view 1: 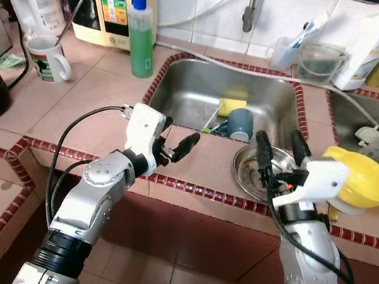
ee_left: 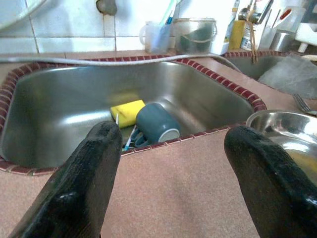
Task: Kitchen organization
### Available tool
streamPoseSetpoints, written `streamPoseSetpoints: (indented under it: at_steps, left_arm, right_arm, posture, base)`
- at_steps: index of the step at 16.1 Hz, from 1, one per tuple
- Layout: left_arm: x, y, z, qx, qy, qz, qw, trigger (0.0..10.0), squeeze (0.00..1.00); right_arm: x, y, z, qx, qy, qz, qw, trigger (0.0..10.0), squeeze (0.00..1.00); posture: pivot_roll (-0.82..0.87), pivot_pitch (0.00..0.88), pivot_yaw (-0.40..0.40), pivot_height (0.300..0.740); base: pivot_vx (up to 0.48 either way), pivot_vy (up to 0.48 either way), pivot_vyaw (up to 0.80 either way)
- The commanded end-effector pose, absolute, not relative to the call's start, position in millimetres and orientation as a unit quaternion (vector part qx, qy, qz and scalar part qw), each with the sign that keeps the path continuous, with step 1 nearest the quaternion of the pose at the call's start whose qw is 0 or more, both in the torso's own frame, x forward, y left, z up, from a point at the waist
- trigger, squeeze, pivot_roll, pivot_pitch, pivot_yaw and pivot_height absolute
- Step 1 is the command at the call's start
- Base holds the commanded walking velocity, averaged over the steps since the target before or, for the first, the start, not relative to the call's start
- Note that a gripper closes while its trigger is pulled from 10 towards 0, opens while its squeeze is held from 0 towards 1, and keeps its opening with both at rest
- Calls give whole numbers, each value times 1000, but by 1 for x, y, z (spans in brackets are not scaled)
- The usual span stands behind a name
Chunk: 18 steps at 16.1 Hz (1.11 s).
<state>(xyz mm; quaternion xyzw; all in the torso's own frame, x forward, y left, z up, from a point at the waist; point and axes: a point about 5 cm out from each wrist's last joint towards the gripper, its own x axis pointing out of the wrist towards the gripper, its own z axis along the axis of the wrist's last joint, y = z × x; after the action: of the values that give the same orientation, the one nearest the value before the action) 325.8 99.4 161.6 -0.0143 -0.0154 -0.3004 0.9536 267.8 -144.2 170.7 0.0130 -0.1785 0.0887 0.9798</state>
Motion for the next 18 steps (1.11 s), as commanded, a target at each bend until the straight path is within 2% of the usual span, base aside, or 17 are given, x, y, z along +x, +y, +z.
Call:
streamPoseSetpoints:
  at_steps: [1, 8, 18]
  left_arm:
    - [324, 100, 156, -5, -6, -306, 952, 10000, 0]
    - [326, 88, 139, 37, 20, -325, 945, 10000, 0]
    - [334, 56, 138, -13, 95, -337, 936, 10000, 0]
  right_arm:
    - [265, -142, 174, 8, -189, 85, 978, 10000, 0]
    - [251, -148, 154, -15, -160, 33, 987, 10000, 0]
    - [212, -156, 130, -70, -127, 28, 989, 10000, 0]
  posture:
    - [-69, 59, 55, 740]
    - [-96, 80, 77, 740]
    - [-130, 110, 101, 740]
  base:
    - [0, 0, 0]
    - [0, 0, 0]
    - [0, 0, 0]
